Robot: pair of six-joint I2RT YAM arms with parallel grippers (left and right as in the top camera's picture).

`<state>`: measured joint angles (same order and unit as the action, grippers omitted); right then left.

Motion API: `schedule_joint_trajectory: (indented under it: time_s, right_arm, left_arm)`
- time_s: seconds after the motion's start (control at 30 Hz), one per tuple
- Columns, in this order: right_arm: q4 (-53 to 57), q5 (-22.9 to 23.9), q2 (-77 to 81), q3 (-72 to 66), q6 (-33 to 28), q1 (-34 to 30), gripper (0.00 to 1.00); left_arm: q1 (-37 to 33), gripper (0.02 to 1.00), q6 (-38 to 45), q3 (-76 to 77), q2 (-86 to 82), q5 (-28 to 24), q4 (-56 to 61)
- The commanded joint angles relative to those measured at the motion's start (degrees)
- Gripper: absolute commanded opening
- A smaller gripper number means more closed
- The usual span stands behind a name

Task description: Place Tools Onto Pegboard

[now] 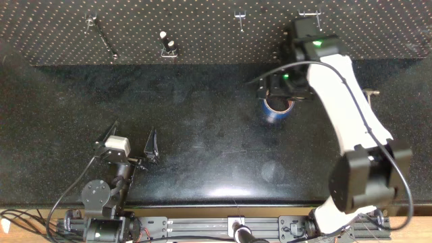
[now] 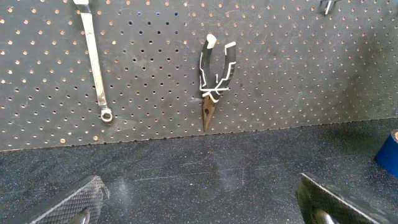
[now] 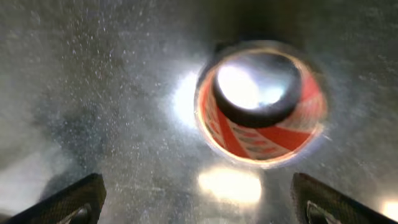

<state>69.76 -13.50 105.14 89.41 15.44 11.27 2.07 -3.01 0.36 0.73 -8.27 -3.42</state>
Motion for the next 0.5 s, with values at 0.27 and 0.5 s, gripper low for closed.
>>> schedule_joint_trajectory:
  time_s: [0.27,0.5]
  right_arm:
    - [-0.44,7.56,10.62,2.80,5.40,4.63,0.978]
    - [-5.20,7.56,13.42,3.54,7.26,4.28,0.989]
  left_arm:
    - [-0.17,0.996,0.72,-0.04,-0.55,-1.57,-0.28]
    - [-0.17,0.993,0.72,-0.04,-0.55,-1.57,-0.28]
